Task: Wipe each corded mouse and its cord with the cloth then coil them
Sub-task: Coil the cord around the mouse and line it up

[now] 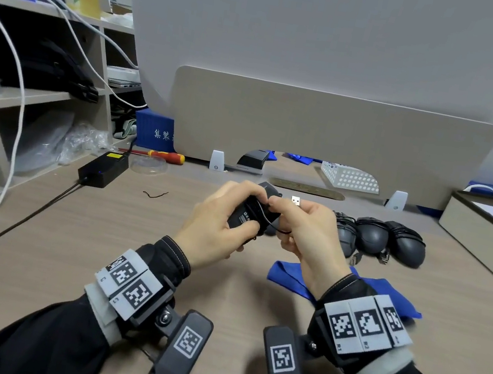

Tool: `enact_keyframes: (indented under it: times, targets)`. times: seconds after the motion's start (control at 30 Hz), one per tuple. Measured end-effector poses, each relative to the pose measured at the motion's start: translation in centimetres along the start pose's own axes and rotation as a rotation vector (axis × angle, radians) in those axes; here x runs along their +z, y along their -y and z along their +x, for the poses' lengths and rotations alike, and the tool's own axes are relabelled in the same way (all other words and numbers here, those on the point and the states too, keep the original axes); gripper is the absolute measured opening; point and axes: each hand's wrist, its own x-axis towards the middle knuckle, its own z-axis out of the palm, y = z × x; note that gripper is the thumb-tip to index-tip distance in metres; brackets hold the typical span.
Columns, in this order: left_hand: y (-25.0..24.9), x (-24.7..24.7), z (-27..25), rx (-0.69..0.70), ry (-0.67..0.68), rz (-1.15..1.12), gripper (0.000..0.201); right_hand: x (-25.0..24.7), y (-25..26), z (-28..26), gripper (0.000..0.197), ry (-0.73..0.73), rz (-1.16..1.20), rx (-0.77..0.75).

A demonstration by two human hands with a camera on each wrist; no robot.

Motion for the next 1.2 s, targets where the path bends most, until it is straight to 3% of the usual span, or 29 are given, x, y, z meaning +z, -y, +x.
enact_keyframes:
  times: [0.2, 0.33, 0.4, 0.5, 0.73, 1.0, 1.2]
  targets:
    - [0.0, 0.4, 0.1, -0.062, -0.014, -0.081, 0.031, 0.2, -0.2, -0.1, 0.021, 0.028, 0.009, 0.011]
    - [0.4, 0.8, 0.4, -0.182, -0.11, -0.201, 0.029, 0.7, 0.4, 0.0, 0.011, 0.114, 0.117, 0.109]
    - [0.7, 0.7, 0.5, -0.234, -0.169, -0.249, 0.025, 0.8, 0.6, 0.1, 0.017, 0.141, 0.227, 0.14]
    - [0.7, 0.5, 0.6, -0.253, -0.208, -0.289, 0.023, 0.3, 0.2, 0.1, 0.022, 0.118, 0.211, 0.083]
    - [0.3, 0.6, 0.4, -0.204, -0.171, -0.209, 0.026, -0.5, -0.3, 0.0, 0.018, 0.077, 0.132, 0.023]
    - [0.5, 0.8, 0.3, -0.159, -0.126, -0.185, 0.033, -0.8, -0.2, 0.0, 0.015, 0.088, 0.111, 0.137]
    - [0.4, 1.1, 0.2, -0.143, -0.011, -0.201, 0.03, -0.9, -0.4, 0.2, 0.008, -0.034, 0.062, 0.033]
